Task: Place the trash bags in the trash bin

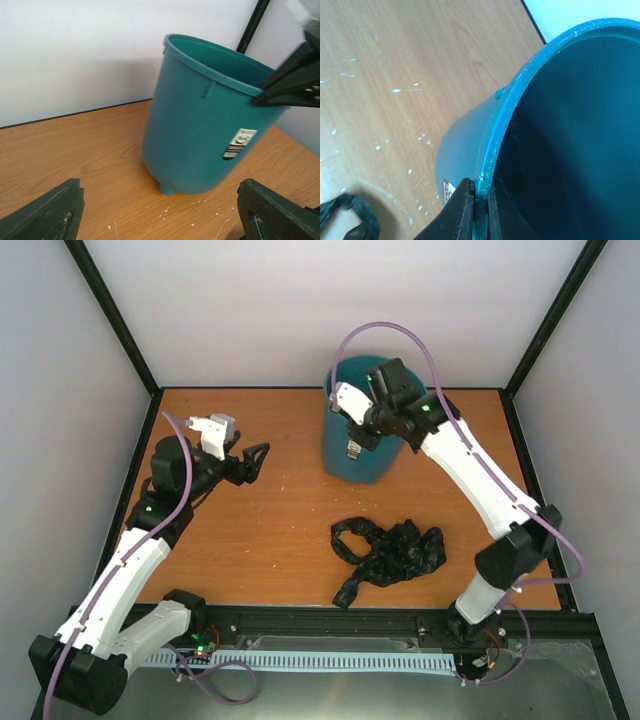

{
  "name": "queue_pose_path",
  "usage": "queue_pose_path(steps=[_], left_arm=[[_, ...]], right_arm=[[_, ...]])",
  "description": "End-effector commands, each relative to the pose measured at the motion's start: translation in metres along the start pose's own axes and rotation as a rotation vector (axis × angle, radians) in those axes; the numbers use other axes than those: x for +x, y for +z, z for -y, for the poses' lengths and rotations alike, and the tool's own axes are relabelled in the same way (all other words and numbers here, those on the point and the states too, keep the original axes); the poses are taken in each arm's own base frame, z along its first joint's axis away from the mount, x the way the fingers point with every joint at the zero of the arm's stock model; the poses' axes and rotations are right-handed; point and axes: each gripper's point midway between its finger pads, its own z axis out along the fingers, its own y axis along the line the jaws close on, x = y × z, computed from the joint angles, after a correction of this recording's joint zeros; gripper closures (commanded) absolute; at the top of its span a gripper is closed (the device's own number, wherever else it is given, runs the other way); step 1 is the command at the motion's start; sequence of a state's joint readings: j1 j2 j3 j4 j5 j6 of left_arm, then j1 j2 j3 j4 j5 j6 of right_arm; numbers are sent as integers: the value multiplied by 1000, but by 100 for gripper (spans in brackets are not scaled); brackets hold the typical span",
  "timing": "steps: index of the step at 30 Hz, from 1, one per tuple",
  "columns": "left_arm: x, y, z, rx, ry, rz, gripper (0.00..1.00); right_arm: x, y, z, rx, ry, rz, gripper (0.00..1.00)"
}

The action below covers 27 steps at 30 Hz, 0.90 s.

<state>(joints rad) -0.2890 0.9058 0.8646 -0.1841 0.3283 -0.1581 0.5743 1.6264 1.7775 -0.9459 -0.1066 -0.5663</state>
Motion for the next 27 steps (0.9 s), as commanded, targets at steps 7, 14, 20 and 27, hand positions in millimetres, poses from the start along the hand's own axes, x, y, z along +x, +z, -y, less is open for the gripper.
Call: queue_pose_path(steps=[7, 14, 20, 27], left_arm=[[-5, 0, -3, -18, 13, 4, 15], [-3, 1, -5, -31, 9, 0, 15], [-1, 3, -9, -49, -4, -8, 15], [1, 6, -7, -28, -21, -12, 17]], right_arm=[[-60, 37, 43, 112, -116, 103, 97], [-63, 44, 41, 93, -106, 105, 62], [-64, 19, 22, 9, -28, 135, 38], [-39, -45, -20, -66, 83, 225, 28]])
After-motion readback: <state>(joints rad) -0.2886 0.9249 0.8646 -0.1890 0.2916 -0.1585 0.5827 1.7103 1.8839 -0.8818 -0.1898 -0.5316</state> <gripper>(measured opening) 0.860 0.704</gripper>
